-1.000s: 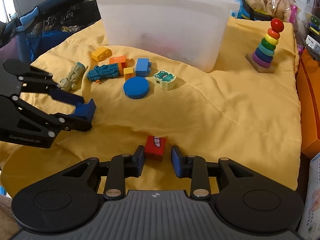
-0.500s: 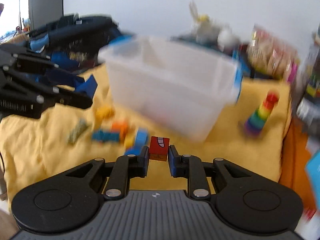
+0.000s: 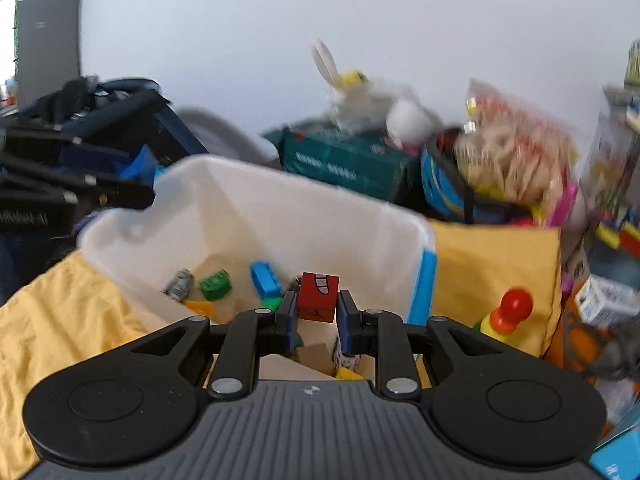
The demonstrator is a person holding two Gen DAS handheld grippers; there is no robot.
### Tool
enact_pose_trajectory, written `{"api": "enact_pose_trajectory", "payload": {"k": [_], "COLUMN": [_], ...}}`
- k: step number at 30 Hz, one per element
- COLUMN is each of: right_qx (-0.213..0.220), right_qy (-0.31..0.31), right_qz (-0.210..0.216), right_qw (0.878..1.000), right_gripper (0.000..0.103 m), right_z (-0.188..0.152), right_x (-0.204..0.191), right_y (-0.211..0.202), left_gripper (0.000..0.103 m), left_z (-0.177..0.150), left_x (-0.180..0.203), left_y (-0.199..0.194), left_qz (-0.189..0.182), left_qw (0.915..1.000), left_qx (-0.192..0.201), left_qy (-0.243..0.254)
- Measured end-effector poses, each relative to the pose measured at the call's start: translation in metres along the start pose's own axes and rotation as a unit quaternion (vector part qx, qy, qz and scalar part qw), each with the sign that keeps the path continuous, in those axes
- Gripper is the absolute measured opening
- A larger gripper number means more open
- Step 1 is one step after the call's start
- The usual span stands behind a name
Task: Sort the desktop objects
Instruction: 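Carry the arch block and red cube over the white bin and open both tools, then grasp the grey-green toy car with the left tool while the right grasps the teal dinosaur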
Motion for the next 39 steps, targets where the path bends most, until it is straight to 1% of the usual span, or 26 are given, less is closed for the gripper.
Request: {"api": "enact_pose_trajectory", "payload": {"k": [2, 4, 5, 7, 10, 12, 14, 15, 17, 19, 20, 22, 24, 25, 26, 27, 29, 30, 32, 33, 36, 38, 39], "right_qx": [-0.018, -0.024, -0.026, -0.022, -0.011, 0.001, 0.04, 0.064, 0.089, 0.092, 0.089, 0.066, 0.032, 0.014, -0.01, -0.031, -0.058, -0.068, -0.076, -0.074, -0.067, -0.065, -0.063], "right_qy": [0.002, 0.007, 0.01, 0.008, 0.006, 0.004, -0.001, -0.006, -0.01, -0.005, -0.002, -0.005, -0.009, -0.012, -0.013, -0.016, -0.036, -0.047, -0.071, -0.091, -0.151, -0.161, -0.163], "right_qz": [-0.006, 0.004, 0.006, 0.002, 0.006, 0.005, -0.007, -0.01, -0.01, -0.002, 0.006, 0.021, 0.033, 0.041, 0.048, 0.054, 0.056, 0.058, 0.078, 0.086, 0.069, 0.068, 0.072], "right_qw": [1.0, 1.0, 1.0, 1.0, 1.0, 1.0, 0.999, 0.998, 0.996, 0.996, 0.996, 0.998, 0.999, 0.999, 0.999, 0.998, 0.996, 0.995, 0.991, 0.989, 0.984, 0.982, 0.982], "right_gripper": [0.024, 0.031, 0.037, 0.037, 0.037, 0.037, 0.037, 0.042, 0.05, 0.05, 0.05, 0.049, 0.047, 0.043, 0.035, 0.033, 0.032, 0.032, 0.032, 0.032, 0.032, 0.032, 0.033], "right_z": [-0.004, -0.007, -0.008, -0.009, -0.008, -0.004, 0.001, 0.002, -0.002, -0.012, -0.019, -0.036, -0.061, -0.071, -0.085, -0.097, -0.117, -0.124, -0.131, -0.131, -0.124, -0.122, -0.12], "right_x": [0.005, 0.005, 0.005, 0.003, 0.002, 0.003, 0.004, 0.005, 0.006, 0.008, 0.008, 0.003, -0.006, -0.011, -0.018, -0.025, -0.039, -0.046, -0.065, -0.074, -0.1, -0.109, -0.112], "right_y": [0.012, 0.015, 0.016, 0.012, 0.003, -0.004, -0.02, -0.032, -0.05, -0.061, -0.064, -0.06, -0.045, -0.037, -0.027, -0.017, -0.003, 0.001, 0.004, 0.005, 0.007, 0.008, 0.007], "left_gripper": [0.045, 0.047, 0.049, 0.053, 0.053, 0.057, 0.071, 0.071, 0.071, 0.071, 0.071, 0.071, 0.071, 0.071, 0.071, 0.071, 0.071, 0.071, 0.069, 0.067, 0.057, 0.035, 0.032], "left_z": [-0.006, -0.01, -0.011, -0.013, -0.013, -0.017, -0.025, -0.033, -0.052, -0.076, -0.094, -0.121, -0.148, -0.157, -0.166, -0.171, -0.18, -0.183, -0.187, -0.188, -0.188, -0.193, -0.194], "left_x": [0.005, 0.005, 0.004, 0.002, -0.005, -0.009, -0.012, -0.013, -0.016, -0.018, -0.015, -0.004, 0.01, 0.015, 0.02, 0.022, 0.02, 0.017, 0.011, 0.008, 0.002, 0.002, 0.0], "left_y": [0.015, 0.018, 0.016, 0.005, -0.014, -0.036, -0.054, -0.062, -0.071, -0.076, -0.075, -0.064, -0.046, -0.039, -0.033, -0.028, -0.019, -0.013, 0.002, 0.009, 0.027, 0.035, 0.034], "left_qz": [-0.006, 0.001, -0.002, -0.02, -0.017, -0.016, -0.019, -0.017, -0.009, -0.006, -0.02, -0.04, -0.032, -0.031, -0.032, -0.032, -0.026, -0.023, -0.034, -0.036, -0.042, -0.049, -0.051], "left_qw": [0.9996, 0.9994, 0.9994, 0.9992, 0.9988, 0.9978, 0.9966, 0.9961, 0.9955, 0.9927, 0.9906, 0.9892, 0.991, 0.9912, 0.9911, 0.9909, 0.9898, 0.9878, 0.9822, 0.9806, 0.9775, 0.9735, 0.9731], "left_qx": [-0.026, -0.035, -0.033, -0.02, 0.002, 0.027, 0.049, 0.056, 0.058, 0.057, 0.047, 0.019, -0.028, -0.043, -0.056, -0.065, -0.083, -0.098, -0.125, -0.131, -0.148, -0.163, -0.162], "left_qy": [0.008, 0.004, -0.006, -0.027, -0.047, -0.057, -0.064, -0.066, -0.074, -0.106, -0.127, -0.14, -0.127, -0.121, -0.116, -0.113, -0.113, -0.119, -0.136, -0.141, -0.144, -0.153, -0.156]}}
Point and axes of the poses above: each gripper's, at about its wrist camera, not at the fingertips, and y roughly the way its jaws point, x to its right, z to its top, the point moved 10 cm from there along y, roughly the way its jaws point, and after that the axes turned 15 degrees about -x, right-handed, at the moved point
